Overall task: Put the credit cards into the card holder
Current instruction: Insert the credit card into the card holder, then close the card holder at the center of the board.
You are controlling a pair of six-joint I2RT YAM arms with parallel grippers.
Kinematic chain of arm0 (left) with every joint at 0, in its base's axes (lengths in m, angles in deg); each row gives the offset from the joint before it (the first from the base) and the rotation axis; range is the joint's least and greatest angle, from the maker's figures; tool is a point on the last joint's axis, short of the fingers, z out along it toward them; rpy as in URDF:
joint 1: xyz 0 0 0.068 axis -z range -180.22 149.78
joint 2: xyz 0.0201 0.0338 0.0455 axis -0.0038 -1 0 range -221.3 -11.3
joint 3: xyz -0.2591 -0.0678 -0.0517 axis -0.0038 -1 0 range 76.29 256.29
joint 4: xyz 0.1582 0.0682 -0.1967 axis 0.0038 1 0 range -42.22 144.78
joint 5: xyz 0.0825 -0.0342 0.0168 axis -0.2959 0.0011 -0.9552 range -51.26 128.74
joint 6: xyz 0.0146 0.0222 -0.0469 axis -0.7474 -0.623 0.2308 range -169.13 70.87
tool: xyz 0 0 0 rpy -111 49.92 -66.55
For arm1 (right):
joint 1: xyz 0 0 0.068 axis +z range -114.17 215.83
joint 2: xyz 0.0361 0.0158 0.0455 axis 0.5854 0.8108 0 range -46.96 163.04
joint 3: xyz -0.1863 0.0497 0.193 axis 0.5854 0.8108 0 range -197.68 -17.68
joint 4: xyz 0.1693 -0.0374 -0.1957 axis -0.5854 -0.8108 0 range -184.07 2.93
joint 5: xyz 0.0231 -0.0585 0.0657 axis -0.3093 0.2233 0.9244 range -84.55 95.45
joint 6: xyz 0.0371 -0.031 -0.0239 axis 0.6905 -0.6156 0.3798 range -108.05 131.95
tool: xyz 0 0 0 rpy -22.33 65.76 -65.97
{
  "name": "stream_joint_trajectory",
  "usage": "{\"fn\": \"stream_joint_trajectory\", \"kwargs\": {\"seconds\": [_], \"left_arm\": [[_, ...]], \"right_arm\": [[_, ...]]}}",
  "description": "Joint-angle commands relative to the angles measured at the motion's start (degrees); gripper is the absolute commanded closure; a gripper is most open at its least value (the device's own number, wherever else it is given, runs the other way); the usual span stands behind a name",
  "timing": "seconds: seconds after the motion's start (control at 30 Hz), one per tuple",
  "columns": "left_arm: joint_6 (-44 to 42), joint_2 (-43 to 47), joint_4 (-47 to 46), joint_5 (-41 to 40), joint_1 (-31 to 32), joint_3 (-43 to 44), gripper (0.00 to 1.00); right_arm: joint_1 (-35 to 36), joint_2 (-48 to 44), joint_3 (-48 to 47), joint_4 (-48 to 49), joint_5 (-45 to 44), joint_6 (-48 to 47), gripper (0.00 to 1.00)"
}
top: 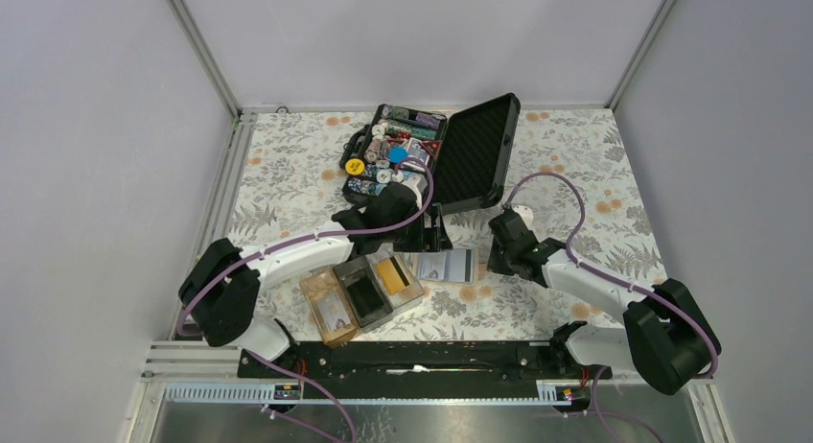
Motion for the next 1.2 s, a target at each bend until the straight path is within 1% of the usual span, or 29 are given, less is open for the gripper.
{"fn": "stream_joint_trajectory", "kwargs": {"seconds": [0.0, 0.07, 0.27, 0.37, 0.43, 0.5, 0.63, 0.77, 0.87, 1.0, 1.17], "left_arm": [[-2.2, 4.1, 2.0, -1.9, -1.8, -0.4, 0.21], [-3.5, 5.9, 3.6, -1.9, -3.6, -0.5, 0.21], [-7.3, 12.0, 9.0, -0.8, -8.6, 0.8, 0.18], [-8.1, 14.2, 10.8, -0.5, -10.7, 0.7, 0.18], [-8.6, 15.5, 11.4, -0.2, -11.8, 0.4, 0.18], [-9.0, 16.3, 11.6, 0.4, -12.6, -0.1, 0.17], [-9.3, 16.8, 11.3, 2.0, -13.7, -1.0, 0.17], [-9.5, 16.2, 10.1, 4.0, -13.9, -1.7, 0.17], [-9.4, 15.6, 9.4, 5.4, -13.9, -2.0, 0.17], [-9.5, 15.2, 8.9, 6.1, -13.9, -2.0, 0.17], [-9.6, 15.1, 8.8, 6.3, -13.9, -1.9, 0.17]], "right_arm": [[-0.3, -1.1, -1.2, -0.4, -1.9, 0.3, 0.96], [-0.3, -2.0, -2.3, -3.2, -5.1, 0.1, 1.00], [-1.3, -2.9, -7.9, -13.8, -15.9, -3.1, 1.00], [-2.4, -4.4, -10.2, -16.6, -18.0, -4.0, 1.00], [-2.5, -5.4, -11.8, -17.8, -17.8, -4.6, 1.00], [-2.5, -6.4, -13.4, -17.4, -14.4, -5.5, 1.00], [-2.5, -7.4, -15.1, -13.1, -0.7, -6.9, 1.00], [-1.9, -5.6, -16.1, -10.5, 9.0, -5.8, 1.00], [0.1, -4.0, -15.8, -9.0, 10.6, -5.0, 1.00], [4.3, -2.2, -14.8, -5.5, 10.7, -2.5, 1.00], [8.7, 0.9, -12.1, 3.1, 13.1, 1.5, 1.00]]}}
